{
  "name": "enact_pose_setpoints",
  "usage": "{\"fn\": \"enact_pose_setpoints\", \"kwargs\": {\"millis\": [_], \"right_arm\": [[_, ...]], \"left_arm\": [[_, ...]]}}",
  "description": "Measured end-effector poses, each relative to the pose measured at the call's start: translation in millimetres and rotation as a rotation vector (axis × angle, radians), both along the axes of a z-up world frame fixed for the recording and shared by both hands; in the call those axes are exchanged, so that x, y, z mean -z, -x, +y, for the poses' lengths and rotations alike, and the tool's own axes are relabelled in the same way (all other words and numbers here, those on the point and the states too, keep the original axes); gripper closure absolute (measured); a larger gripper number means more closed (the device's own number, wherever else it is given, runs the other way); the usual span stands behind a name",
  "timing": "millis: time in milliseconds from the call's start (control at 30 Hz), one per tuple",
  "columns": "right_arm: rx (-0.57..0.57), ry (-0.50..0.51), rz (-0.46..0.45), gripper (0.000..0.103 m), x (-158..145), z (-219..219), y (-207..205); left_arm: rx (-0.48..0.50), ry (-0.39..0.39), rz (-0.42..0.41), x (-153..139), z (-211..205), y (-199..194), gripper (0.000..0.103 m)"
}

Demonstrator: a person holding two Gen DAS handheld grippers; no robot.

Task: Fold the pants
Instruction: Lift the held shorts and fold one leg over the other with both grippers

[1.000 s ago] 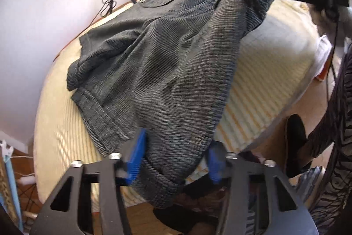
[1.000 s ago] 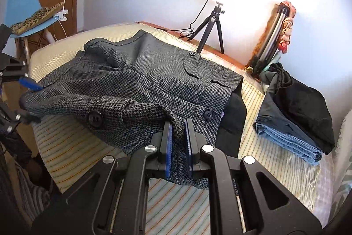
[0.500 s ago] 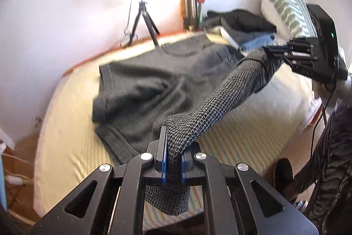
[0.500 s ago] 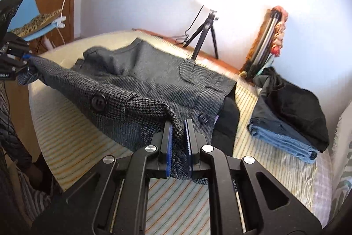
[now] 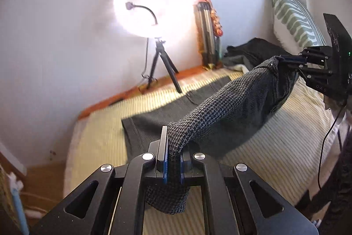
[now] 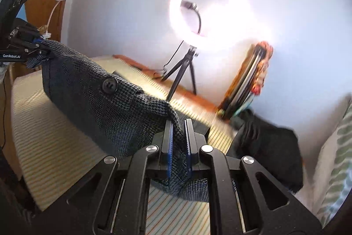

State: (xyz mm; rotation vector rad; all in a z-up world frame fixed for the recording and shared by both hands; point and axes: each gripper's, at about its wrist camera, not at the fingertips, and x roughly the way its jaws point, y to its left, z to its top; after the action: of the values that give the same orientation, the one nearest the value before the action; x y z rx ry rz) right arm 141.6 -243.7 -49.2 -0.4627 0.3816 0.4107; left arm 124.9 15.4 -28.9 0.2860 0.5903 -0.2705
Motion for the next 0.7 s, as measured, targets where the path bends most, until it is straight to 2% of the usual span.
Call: {"fn": "enact_pose_setpoints", "kwargs": {"millis": [167,367,500,700], "right_arm": [[0.009,0.031,-0.011,0.093,-11.4,10.3,-36.5],[0.026,0.069,0.026,0.094,-3.0,21.7,-81.2],[0.037,0.099,0.073,0.094,9.8,29.1,-118.5],[0.031,0.091,0.223,0.094,43.0,38.5,-179.8]], "left_arm": [[-0.013,0.004,-0.003,-6.3,5.8,-34.7,0.097],[-0.027,-0.018,0.023,3.5,8.3,-74.0,0.097],[-0.036,-0.033,0.051,16.1,8.8,-102.8,0.097],[-0.064,-0.045,0.154,55.8,16.7,-151.8,0.097]]}}
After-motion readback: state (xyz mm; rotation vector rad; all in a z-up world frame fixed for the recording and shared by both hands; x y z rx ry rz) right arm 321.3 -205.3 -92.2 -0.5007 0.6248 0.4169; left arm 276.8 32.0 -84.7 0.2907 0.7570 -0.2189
